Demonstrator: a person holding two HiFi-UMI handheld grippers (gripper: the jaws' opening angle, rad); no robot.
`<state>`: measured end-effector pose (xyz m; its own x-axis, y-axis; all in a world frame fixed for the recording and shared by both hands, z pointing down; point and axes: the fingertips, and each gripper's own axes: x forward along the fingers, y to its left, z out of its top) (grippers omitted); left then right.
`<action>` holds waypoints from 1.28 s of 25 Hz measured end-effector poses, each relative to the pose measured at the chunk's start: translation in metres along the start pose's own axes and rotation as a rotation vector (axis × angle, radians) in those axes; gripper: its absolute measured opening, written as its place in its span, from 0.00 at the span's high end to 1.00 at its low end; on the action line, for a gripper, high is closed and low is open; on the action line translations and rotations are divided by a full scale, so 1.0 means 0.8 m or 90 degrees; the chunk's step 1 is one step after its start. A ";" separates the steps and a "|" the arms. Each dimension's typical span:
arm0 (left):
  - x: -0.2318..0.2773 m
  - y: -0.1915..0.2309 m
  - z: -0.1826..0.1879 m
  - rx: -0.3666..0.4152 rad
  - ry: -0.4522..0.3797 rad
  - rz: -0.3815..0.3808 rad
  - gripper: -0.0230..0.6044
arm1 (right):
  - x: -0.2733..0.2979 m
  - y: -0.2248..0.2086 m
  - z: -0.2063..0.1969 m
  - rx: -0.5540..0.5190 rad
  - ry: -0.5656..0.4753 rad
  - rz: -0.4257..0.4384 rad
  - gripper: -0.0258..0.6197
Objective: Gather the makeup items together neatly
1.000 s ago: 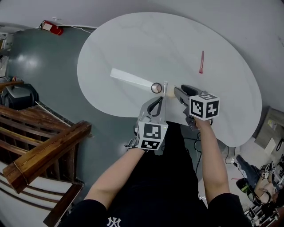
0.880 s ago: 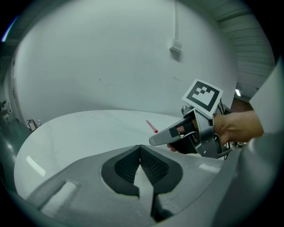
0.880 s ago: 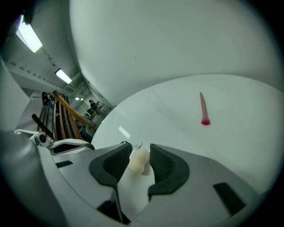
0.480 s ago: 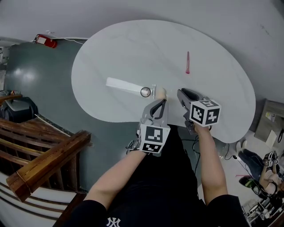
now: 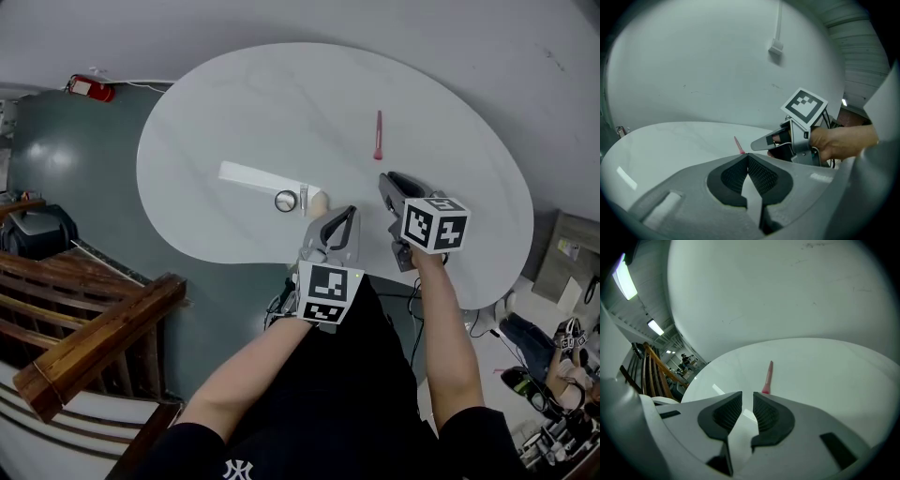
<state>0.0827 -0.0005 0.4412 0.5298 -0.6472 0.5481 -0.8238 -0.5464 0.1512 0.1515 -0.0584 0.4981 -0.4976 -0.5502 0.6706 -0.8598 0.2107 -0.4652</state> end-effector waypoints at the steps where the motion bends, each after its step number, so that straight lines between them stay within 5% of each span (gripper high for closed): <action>1: 0.005 -0.002 0.002 -0.003 0.001 0.003 0.95 | 0.003 -0.006 0.004 -0.002 0.003 -0.001 0.83; 17: 0.068 -0.010 0.019 -0.051 0.018 0.041 0.95 | 0.060 -0.054 0.031 0.000 0.056 0.006 0.83; 32: 0.076 -0.002 0.016 -0.070 0.028 0.068 0.95 | 0.106 -0.072 0.033 -0.036 0.126 -0.058 0.80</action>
<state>0.1187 -0.0462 0.4638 0.4307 -0.6737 0.6005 -0.8934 -0.4126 0.1779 0.1619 -0.1383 0.5663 -0.4253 -0.4004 0.8116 -0.9046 0.2153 -0.3678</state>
